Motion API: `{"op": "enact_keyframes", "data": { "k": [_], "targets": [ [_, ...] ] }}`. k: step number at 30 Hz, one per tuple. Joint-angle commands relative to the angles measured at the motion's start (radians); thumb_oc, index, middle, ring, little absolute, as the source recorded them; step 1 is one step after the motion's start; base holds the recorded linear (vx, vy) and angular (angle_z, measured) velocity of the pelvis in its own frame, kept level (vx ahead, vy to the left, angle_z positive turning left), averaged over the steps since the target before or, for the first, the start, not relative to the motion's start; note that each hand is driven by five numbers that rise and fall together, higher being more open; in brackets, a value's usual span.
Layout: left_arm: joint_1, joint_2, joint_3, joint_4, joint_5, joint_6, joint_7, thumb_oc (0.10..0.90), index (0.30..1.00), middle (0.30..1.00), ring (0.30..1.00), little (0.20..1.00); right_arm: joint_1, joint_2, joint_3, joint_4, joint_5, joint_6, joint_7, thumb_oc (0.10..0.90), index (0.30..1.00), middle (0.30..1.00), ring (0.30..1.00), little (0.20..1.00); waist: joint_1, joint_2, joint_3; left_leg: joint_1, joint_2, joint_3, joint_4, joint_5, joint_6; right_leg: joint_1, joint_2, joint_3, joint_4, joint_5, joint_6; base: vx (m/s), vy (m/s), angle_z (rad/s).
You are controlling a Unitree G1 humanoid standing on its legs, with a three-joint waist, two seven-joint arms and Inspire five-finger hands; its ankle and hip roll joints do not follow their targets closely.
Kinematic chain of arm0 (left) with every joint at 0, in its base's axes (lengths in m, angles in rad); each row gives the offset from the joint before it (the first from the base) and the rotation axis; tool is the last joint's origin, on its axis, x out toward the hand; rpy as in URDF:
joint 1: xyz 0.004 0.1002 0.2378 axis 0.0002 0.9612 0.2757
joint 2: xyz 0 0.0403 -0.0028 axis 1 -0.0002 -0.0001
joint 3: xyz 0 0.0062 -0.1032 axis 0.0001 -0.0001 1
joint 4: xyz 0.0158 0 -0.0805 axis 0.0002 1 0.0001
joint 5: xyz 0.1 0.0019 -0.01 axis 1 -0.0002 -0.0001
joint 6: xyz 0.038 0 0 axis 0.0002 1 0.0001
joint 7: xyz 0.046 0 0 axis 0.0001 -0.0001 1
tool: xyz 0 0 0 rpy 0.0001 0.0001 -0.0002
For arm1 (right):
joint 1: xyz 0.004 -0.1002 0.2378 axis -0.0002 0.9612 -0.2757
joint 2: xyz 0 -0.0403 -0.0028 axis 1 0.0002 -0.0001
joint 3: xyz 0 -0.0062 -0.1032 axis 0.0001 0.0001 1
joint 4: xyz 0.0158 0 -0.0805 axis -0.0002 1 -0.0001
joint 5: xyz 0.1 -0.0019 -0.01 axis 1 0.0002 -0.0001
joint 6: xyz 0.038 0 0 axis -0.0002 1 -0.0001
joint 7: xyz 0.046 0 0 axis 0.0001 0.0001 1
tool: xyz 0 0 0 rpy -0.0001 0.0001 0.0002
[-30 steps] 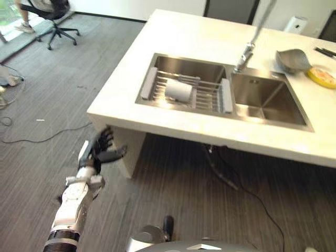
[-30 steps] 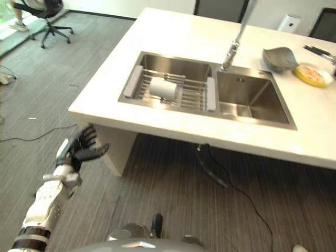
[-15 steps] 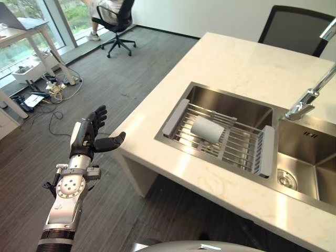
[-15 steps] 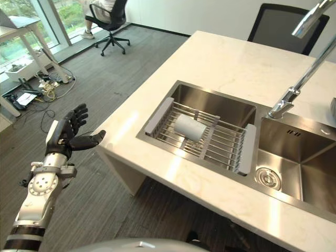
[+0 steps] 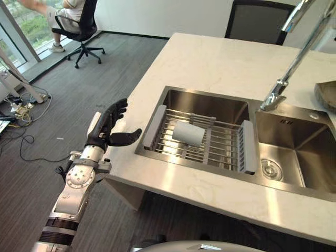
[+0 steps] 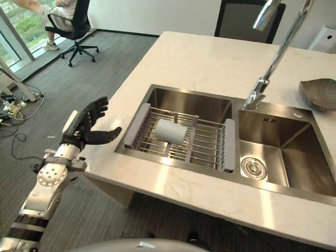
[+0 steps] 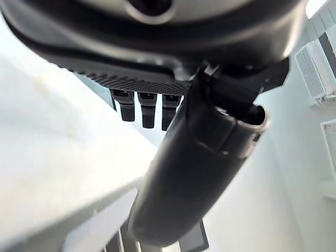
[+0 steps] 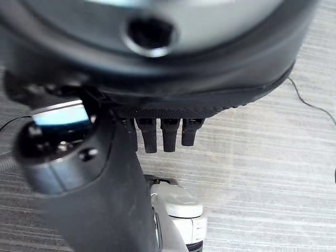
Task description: Place the dishes in the dishwasher.
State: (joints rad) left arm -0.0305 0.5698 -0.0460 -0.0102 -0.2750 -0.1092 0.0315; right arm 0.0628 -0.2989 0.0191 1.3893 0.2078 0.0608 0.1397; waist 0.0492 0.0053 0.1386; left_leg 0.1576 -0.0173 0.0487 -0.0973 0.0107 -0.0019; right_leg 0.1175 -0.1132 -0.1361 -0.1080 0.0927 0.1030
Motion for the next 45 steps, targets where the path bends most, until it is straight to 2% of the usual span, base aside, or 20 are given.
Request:
{"op": "enact_keyframes", "data": {
  "k": [1, 5, 14, 17, 18, 21, 25, 26, 28, 30, 32, 45],
  "targets": [
    [-0.192, 0.036, -0.003, -0.057, -0.001, -0.119, 0.003, 0.800, 0.900, 0.900, 0.900, 0.900, -0.016, -0.056, 0.004, 0.042, 0.059, -0.003, -0.010, 0.800, 0.900, 0.900, 0.900, 0.900, -0.018, 0.034, -0.032, -0.023, 0.031, -0.055, 0.010, -0.068, -0.066, 0.049, 0.009, -0.033, 0.021, -0.139, 0.055, 0.06, 0.012, -0.32],
    [-0.249, 0.059, -0.081, -0.034, 0.056, -0.124, -0.004, 0.800, 0.900, 0.900, 0.900, 0.900, -0.011, -0.059, 0.002, 0.048, 0.074, -0.003, -0.011, 0.800, 0.900, 0.900, 0.900, 0.900, -0.034, 0.038, -0.041, -0.009, 0.037, -0.036, 0.010, -0.076, -0.065, 0.052, 0.013, -0.015, 0.021, -0.141, 0.055, 0.03, 0.009, -0.17],
    [-0.453, 0.172, -0.308, 0.039, 0.381, -0.123, 0.022, 0.800, 0.900, 0.900, 0.900, 0.900, 0.004, -0.065, 0.002, 0.055, 0.115, -0.012, -0.011, 0.800, 0.900, 0.900, 0.900, 0.900, -0.068, 0.046, -0.053, 0.008, 0.049, 0.001, 0.010, -0.077, -0.065, 0.041, 0.017, 0.025, 0.021, -0.133, 0.060, 0.01, 0.005, -0.15],
    [-0.507, 0.190, -0.375, 0.083, 0.433, -0.118, 0.011, 0.800, 0.900, 0.900, 0.900, 0.900, 0.008, -0.069, 0.003, 0.062, 0.121, -0.011, -0.012, 0.800, 0.900, 0.900, 0.900, 0.900, -0.080, 0.051, -0.055, 0.011, 0.050, 0.011, 0.010, -0.078, -0.065, 0.038, 0.017, 0.032, 0.021, -0.131, 0.063, 0.00, -0.002, -0.07],
    [-0.493, 0.202, -0.378, 0.093, 0.460, -0.113, 0.000, 0.800, 0.900, 0.900, 0.900, 0.900, 0.011, -0.073, -0.001, 0.052, 0.143, -0.039, -0.012, 0.800, 0.900, 0.900, 0.900, 0.900, -0.082, 0.050, -0.059, 0.015, 0.051, 0.013, 0.010, -0.080, -0.067, 0.039, 0.017, 0.033, 0.021, -0.132, 0.063, 0.01, -0.004, -0.05],
    [-0.496, 0.214, -0.404, 0.110, 0.512, -0.113, 0.006, 0.800, 0.900, 0.900, 0.900, 0.900, 0.031, -0.068, -0.014, 0.039, 0.151, -0.036, 0.002, 0.800, 0.900, 0.900, 0.900, 0.900, -0.090, 0.050, -0.063, 0.014, 0.053, 0.016, 0.010, -0.080, -0.068, 0.038, 0.016, 0.033, 0.021, -0.132, 0.064, 0.00, -0.004, -0.05],
    [-0.498, 0.213, -0.406, 0.112, 0.513, -0.113, 0.007, 0.800, 0.900, 0.900, 0.900, 0.900, 0.032, -0.067, -0.015, 0.039, 0.151, -0.036, 0.002, 0.800, 0.900, 0.900, 0.900, 0.900, -0.089, 0.049, -0.063, 0.014, 0.052, 0.016, 0.010, -0.080, -0.068, 0.038, 0.016, 0.033, 0.021, -0.132, 0.064, -0.01, -0.002, 0.00],
    [-0.627, 0.235, -0.548, 0.190, 0.661, -0.103, -0.011, 0.800, 0.900, 0.900, 0.900, 0.900, 0.029, -0.064, -0.009, 0.025, 0.156, -0.039, -0.008, 0.800, 0.900, 0.900, 0.900, 0.900, -0.114, 0.053, -0.059, 0.010, 0.056, 0.035, 0.010, -0.081, -0.067, 0.027, 0.017, 0.041, 0.021, -0.126, 0.068, -0.03, -0.008, 0.00],
    [-0.660, 0.231, -0.588, 0.232, 0.696, -0.101, -0.002, 0.800, 0.900, 0.900, 0.900, 0.900, 0.031, -0.062, -0.004, 0.016, 0.154, -0.044, -0.012, 0.800, 0.900, 0.900, 0.900, 0.900, -0.115, 0.051, -0.060, 0.008, 0.057, 0.043, 0.010, -0.081, -0.067, 0.021, 0.017, 0.047, 0.021, -0.124, 0.070, -0.02, -0.005, 0.01],
    [-0.672, 0.230, -0.602, 0.250, 0.707, -0.096, -0.002, 0.800, 0.900, 0.900, 0.900, 0.900, 0.030, -0.065, 0.000, 0.011, 0.154, -0.046, -0.015, 0.800, 0.900, 0.900, 0.900, 0.900, -0.120, 0.051, -0.059, 0.008, 0.057, 0.045, 0.010, -0.082, -0.067, 0.018, 0.017, 0.049, 0.021, -0.123, 0.070, -0.02, -0.005, -0.20],
    [-0.710, 0.207, -0.640, 0.341, 0.750, -0.081, 0.012, 0.800, 0.900, 0.900, 0.900, 0.900, 0.026, -0.065, 0.014, 0.000, 0.158, -0.053, -0.018, 0.800, 0.900, 0.900, 0.900, 0.900, -0.128, 0.052, -0.057, 0.006, 0.058, 0.054, 0.010, -0.083, -0.067, 0.010, 0.018, 0.055, 0.021, -0.122, 0.072, -0.03, -0.010, -0.39],
    [-0.759, 0.139, -0.672, 0.530, 0.837, -0.027, 0.060, 0.800, 0.900, 0.900, 0.900, 0.900, 0.022, -0.050, 0.032, 0.003, 0.169, -0.054, -0.034, 0.800, 0.900, 0.900, 0.900, 0.900, -0.145, 0.055, -0.050, 0.004, 0.059, 0.070, 0.010, -0.086, -0.068, 0.001, 0.016, 0.058, 0.021, -0.120, 0.074, 0.00, -0.001, -0.08]
  ]
}}
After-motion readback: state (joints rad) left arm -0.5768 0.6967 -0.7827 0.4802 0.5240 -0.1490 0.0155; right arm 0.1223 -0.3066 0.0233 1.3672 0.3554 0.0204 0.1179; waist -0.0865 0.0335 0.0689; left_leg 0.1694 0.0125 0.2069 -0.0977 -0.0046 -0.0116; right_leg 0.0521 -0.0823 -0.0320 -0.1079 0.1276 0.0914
